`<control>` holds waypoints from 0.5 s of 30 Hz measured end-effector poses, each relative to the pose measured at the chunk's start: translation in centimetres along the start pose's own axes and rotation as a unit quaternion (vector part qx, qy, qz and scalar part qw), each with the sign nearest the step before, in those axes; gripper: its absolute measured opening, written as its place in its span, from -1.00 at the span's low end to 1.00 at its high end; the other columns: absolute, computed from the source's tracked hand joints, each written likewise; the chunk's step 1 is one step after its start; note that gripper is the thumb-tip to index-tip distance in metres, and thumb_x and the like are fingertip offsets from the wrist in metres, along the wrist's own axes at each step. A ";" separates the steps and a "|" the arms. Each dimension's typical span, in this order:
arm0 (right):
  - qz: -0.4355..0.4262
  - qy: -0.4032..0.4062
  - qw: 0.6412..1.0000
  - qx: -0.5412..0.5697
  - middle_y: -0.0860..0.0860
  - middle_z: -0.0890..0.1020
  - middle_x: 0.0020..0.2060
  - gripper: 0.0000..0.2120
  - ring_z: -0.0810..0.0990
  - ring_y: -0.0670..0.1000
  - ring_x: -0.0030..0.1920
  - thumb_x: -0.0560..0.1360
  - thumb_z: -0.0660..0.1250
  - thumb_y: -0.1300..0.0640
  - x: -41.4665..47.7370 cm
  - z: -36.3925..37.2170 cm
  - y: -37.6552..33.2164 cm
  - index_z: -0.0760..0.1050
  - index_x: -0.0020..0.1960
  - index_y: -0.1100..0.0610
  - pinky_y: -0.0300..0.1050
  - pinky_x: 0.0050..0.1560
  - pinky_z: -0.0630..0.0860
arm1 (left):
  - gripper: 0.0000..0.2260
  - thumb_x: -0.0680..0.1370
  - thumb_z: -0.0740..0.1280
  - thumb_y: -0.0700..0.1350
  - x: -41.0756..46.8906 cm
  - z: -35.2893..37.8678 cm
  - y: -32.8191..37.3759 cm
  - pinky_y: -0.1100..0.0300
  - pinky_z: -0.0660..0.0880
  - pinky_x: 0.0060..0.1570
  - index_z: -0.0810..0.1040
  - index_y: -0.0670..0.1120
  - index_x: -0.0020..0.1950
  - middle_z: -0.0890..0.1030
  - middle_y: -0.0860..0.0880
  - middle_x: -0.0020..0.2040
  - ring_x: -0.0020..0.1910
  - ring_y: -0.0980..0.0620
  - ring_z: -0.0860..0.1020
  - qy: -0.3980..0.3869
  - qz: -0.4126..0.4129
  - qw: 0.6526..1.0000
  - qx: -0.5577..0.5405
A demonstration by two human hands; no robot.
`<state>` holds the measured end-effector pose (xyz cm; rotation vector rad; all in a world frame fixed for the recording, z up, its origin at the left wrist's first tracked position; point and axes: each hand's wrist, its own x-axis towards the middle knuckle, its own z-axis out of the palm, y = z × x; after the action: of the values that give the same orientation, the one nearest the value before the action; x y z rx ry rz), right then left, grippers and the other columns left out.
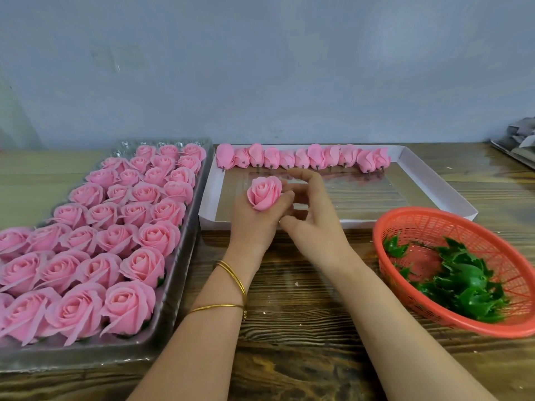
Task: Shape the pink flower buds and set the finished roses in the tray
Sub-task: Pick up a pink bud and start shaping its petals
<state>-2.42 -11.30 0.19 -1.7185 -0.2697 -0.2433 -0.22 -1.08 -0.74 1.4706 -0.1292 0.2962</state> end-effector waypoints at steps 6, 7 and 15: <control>-0.060 -0.007 0.996 -0.070 -0.03 0.35 0.18 -0.35 0.36 -0.14 0.25 0.29 0.17 0.49 -0.5 0.1 -1.2 0.43 0.16 -0.15 -0.38 0.17 0.41 | -0.79 0.35 0.52 -0.10 -0.1 -0.1 0.2 -0.12 0.60 -0.11 0.59 -0.16 -0.13 0.66 -0.15 -0.20 -0.16 -0.12 0.64 0.044 0.018 0.996 0.082; -0.068 -0.016 0.994 -0.087 0.00 0.35 0.17 -0.35 0.33 -0.06 0.29 0.28 0.16 0.52 -0.6 0.2 -1.2 0.47 0.15 -0.10 -0.29 0.26 0.38 | -0.81 0.38 0.53 -0.12 -0.1 -0.1 0.1 -0.06 0.60 -0.11 0.59 -0.16 -0.12 0.66 -0.13 -0.20 -0.16 -0.08 0.64 0.041 0.023 0.994 0.097; -0.071 -0.025 0.990 -0.117 0.04 0.36 0.18 -0.42 0.35 -0.01 0.28 0.30 0.22 0.51 -0.7 0.1 -1.3 0.48 0.18 0.01 -0.35 0.21 0.35 | -0.82 0.41 0.51 -0.14 -0.2 -0.1 0.3 0.07 0.57 -0.15 0.58 -0.21 -0.13 0.64 -0.14 -0.22 -0.20 -0.07 0.61 0.043 0.029 0.992 0.112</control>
<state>-3.46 -10.99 1.19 -1.9421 -0.4134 -0.3478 -0.52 -1.01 -0.52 1.6758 -0.0706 0.4322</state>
